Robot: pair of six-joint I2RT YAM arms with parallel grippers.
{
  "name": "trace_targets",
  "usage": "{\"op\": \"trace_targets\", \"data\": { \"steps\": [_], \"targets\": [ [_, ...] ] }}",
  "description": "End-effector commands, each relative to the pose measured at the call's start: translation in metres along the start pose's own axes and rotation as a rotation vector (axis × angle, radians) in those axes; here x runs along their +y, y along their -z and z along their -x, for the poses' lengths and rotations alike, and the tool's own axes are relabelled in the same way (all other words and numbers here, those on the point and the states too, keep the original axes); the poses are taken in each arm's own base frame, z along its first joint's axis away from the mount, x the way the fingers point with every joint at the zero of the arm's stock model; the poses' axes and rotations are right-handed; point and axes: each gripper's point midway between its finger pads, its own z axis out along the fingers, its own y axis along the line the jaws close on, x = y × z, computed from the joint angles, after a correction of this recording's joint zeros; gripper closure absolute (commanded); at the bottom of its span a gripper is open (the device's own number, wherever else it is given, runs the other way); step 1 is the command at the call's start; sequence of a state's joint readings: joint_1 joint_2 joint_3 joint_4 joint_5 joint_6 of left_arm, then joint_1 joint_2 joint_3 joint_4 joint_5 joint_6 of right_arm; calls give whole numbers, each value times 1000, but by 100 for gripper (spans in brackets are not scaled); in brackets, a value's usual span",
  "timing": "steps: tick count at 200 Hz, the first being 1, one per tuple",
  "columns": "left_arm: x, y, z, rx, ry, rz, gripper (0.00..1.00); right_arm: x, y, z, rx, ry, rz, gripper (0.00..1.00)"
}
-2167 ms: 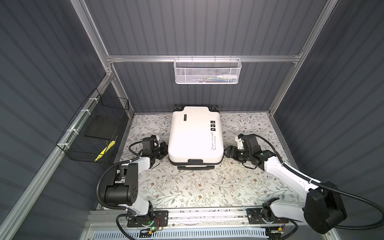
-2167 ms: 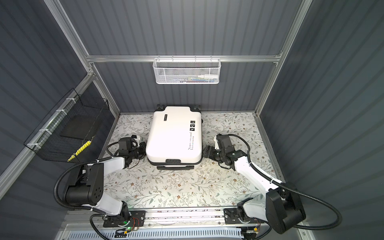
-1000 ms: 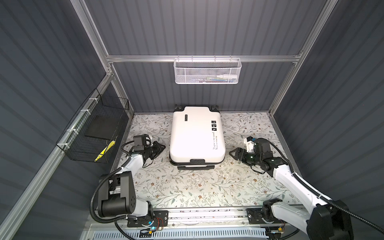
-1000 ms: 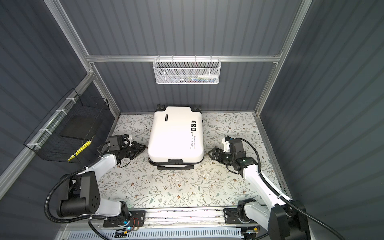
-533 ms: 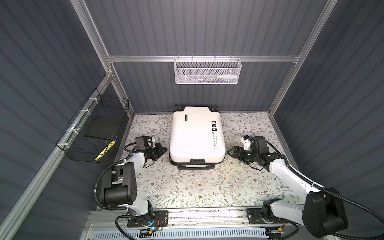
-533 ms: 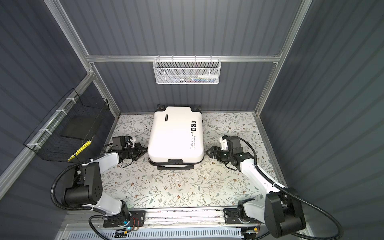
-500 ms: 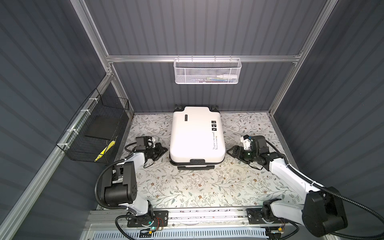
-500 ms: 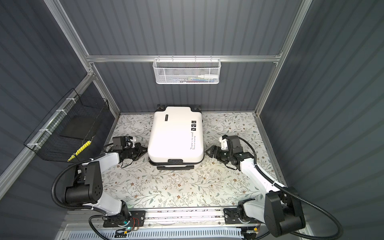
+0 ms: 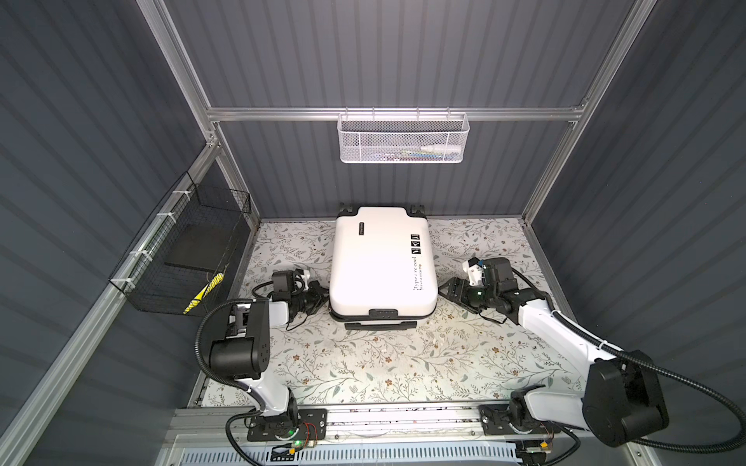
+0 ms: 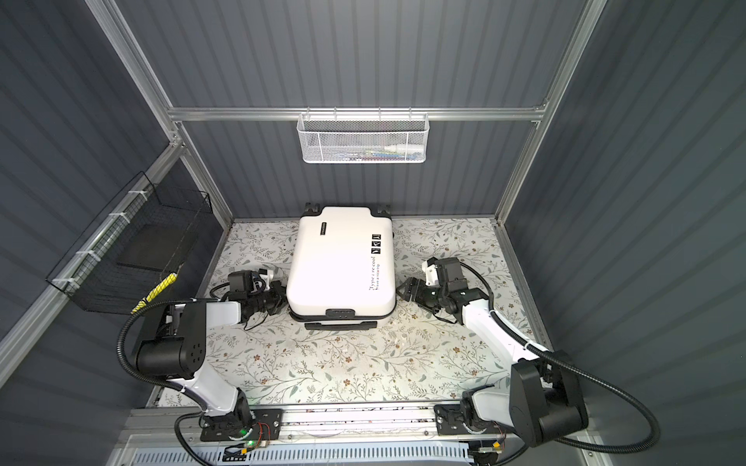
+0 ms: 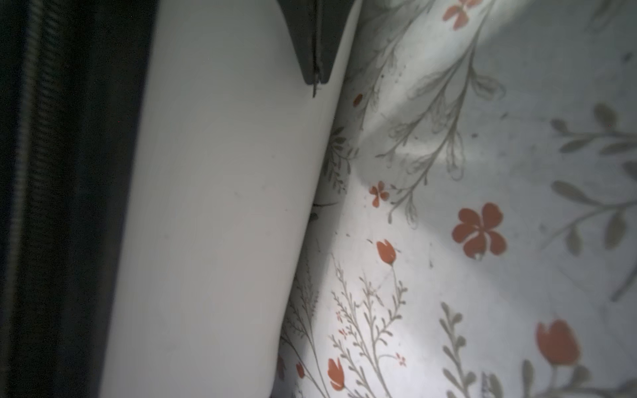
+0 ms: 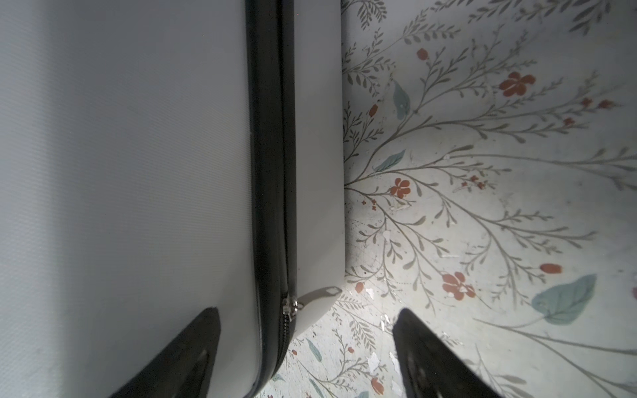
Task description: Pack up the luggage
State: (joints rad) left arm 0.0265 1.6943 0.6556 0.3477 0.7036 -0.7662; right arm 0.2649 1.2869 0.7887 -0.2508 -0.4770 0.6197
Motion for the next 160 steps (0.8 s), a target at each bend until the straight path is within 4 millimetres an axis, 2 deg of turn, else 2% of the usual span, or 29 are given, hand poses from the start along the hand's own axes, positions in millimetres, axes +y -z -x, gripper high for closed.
{"op": "trace_targets", "data": {
  "steps": [1, 41, 83, 114, 160],
  "targets": [
    [-10, -11, -13, 40, -9, -56, 100, 18, 3, 0, 9, 27, 35, 19],
    [-15, -20, -21, 58, -20, -68, 100, 32, 1, -7, 19, 51, 51, 19],
    [-23, -25, -23, 65, -32, -82, 100, 59, 2, -17, 29, 111, 80, 19],
    [-26, -25, -24, 67, -35, -86, 100, 48, -5, -20, 41, 115, 32, 19],
    [-25, -25, -24, 69, -35, -78, 100, 42, -7, -21, 41, 111, 18, 18]
  ]
}}
